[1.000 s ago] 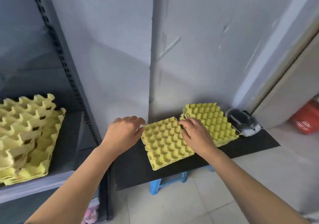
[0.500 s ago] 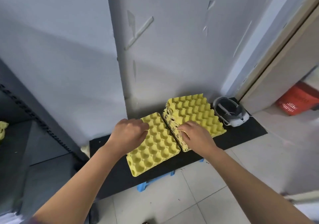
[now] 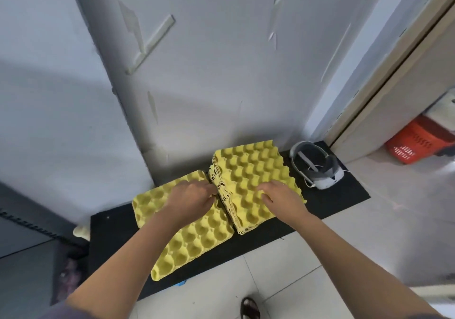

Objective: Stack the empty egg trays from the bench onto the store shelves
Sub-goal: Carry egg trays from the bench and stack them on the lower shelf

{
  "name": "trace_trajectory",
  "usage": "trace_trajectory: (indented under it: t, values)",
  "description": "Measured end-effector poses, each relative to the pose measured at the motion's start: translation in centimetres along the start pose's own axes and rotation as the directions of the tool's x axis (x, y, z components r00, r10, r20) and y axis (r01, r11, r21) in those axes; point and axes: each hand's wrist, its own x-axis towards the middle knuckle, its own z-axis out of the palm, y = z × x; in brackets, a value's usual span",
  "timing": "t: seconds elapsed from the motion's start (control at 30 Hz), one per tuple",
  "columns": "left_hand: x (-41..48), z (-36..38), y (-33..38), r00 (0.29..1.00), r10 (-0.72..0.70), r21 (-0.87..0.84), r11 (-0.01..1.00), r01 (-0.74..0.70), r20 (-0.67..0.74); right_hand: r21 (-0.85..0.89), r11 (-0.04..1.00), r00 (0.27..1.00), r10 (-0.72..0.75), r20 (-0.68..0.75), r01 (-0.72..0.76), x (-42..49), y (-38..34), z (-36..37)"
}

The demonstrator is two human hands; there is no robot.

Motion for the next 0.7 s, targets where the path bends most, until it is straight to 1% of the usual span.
trace_trajectory:
  t: [0.1, 0.17, 0.27, 0.37, 0.43, 0.53, 0.7]
  values:
    - [2.6, 1.5, 1.5, 0.995, -0.1, -0.01, 0.995, 0.101, 0.029, 0.031, 0.999, 0.999, 0.005, 0.049, -0.007, 2.5, 3.2, 0.2]
    - [4.1, 2.7, 2.6, 0.981, -0.182, -0.027, 0.983, 0.184, 0.068, 0.044, 0.999, 0.996, -0.016, 0.091, 0.012, 4.0, 5.0, 0.4]
    - [5.8, 5.3, 3.8, 0.933, -0.316, -0.102, 0.936, 0.336, 0.171, 0.044, 0.998, 0.987, -0.049, 0.156, 0.042, 5.9, 7.0, 0.9]
    - [7.1, 8.4, 4.6, 0.878, -0.396, -0.169, 0.878, 0.448, 0.27, 0.059, 0.997, 0.977, -0.067, 0.201, 0.057, 7.2, 8.4, 1.9]
    - [7.7, 10.6, 5.0, 0.823, -0.449, -0.205, 0.82, 0.534, 0.348, 0.084, 0.994, 0.97, -0.082, 0.229, 0.064, 7.7, 9.1, 2.8]
    - [8.7, 13.9, 5.7, 0.726, -0.52, -0.266, 0.698, 0.665, 0.45, 0.106, 0.992, 0.966, -0.093, 0.24, 0.07, 8.2, 10.0, 4.3]
    - [10.8, 18.1, 6.3, 0.595, -0.604, -0.339, 0.492, 0.802, 0.53, 0.097, 0.994, 0.979, -0.062, 0.194, 0.044, 8.9, 11.8, 7.1]
